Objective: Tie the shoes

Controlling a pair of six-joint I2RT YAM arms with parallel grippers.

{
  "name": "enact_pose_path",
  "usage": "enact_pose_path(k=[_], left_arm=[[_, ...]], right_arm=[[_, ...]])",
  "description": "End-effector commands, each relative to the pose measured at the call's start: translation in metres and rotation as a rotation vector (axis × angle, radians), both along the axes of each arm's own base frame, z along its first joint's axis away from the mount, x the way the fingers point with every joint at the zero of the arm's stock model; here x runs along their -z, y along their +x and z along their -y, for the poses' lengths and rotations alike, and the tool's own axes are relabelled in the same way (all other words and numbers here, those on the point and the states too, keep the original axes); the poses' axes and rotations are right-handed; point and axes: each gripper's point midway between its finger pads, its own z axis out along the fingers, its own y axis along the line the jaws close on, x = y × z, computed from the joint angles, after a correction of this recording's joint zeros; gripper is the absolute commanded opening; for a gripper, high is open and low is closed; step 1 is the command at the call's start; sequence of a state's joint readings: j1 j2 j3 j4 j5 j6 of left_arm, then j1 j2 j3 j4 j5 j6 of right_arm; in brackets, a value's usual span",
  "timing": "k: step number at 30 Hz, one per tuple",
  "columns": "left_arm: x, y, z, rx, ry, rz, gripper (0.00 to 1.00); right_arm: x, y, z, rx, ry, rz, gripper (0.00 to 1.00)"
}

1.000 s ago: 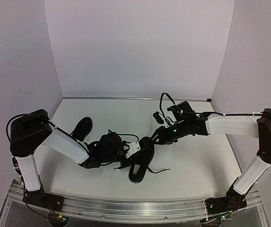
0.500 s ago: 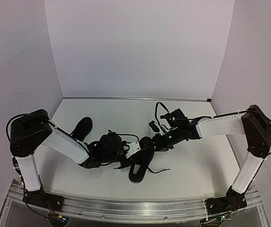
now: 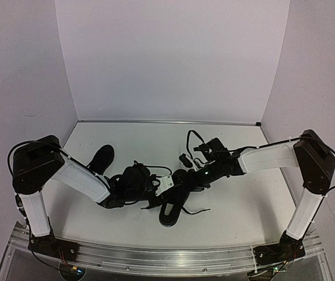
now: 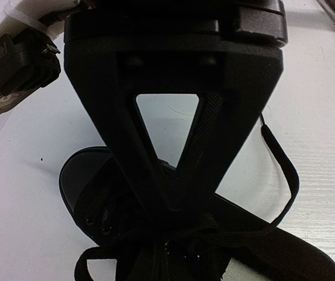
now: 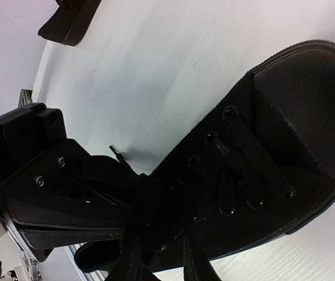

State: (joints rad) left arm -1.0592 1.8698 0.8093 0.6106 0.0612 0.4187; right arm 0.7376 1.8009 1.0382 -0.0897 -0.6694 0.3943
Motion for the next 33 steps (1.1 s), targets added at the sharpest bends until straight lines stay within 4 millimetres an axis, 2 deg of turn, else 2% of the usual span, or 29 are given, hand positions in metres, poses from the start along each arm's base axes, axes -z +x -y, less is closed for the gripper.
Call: enact_pose_path(k=[1,12,17,19,22,23,28,33], left_arm=[[-0.008,0.000,0.003,0.015,-0.028,0.009,0.00],[-0.007,-0.001,0.003,0.019,-0.036,0.012,0.00],[-0.007,0.000,0.003,0.019,-0.037,0.015,0.00],[-0.008,0.000,0.004,0.020,-0.040,0.018,0.00],[-0.009,0.000,0.004,0.019,-0.041,0.020,0.00],[-0.010,0.000,0.004,0.019,-0.041,0.021,0.00],[-0.014,0.001,0.001,0.012,-0.030,0.032,0.01],[-0.022,-0.001,-0.009,0.004,0.000,0.044,0.11]], right_arm=[[-0.012,0.005,-0.015,-0.024,0.050,0.022,0.23],[-0.003,0.000,-0.020,-0.050,0.059,-0.008,0.25],[-0.002,-0.003,-0.022,-0.061,0.070,-0.019,0.20],[-0.001,-0.004,-0.022,-0.062,0.069,-0.024,0.15],[-0.002,-0.004,-0.021,-0.062,0.069,-0.019,0.02],[-0.003,-0.003,-0.021,-0.060,0.068,-0.016,0.00],[-0.014,-0.001,-0.017,-0.037,0.068,0.019,0.00],[-0.020,0.002,-0.012,-0.011,0.059,0.048,0.00]])
